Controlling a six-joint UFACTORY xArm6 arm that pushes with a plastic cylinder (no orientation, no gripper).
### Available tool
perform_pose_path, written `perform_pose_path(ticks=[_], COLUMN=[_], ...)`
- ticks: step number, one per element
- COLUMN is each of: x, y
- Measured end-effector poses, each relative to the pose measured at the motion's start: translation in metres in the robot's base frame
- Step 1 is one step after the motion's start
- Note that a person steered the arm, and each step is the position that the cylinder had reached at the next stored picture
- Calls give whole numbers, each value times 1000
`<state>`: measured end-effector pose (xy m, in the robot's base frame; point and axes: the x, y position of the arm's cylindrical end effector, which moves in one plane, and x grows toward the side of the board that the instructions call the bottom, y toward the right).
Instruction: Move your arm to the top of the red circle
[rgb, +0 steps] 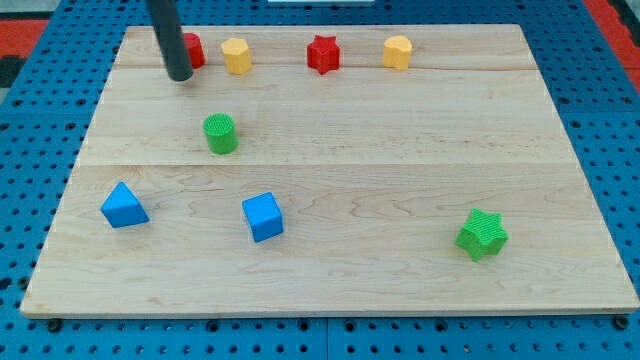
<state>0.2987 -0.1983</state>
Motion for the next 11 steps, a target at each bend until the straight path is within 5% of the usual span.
perform_pose_path(ticks=[3,6,11], x=[-107,-93,-93], y=[-60,59,21])
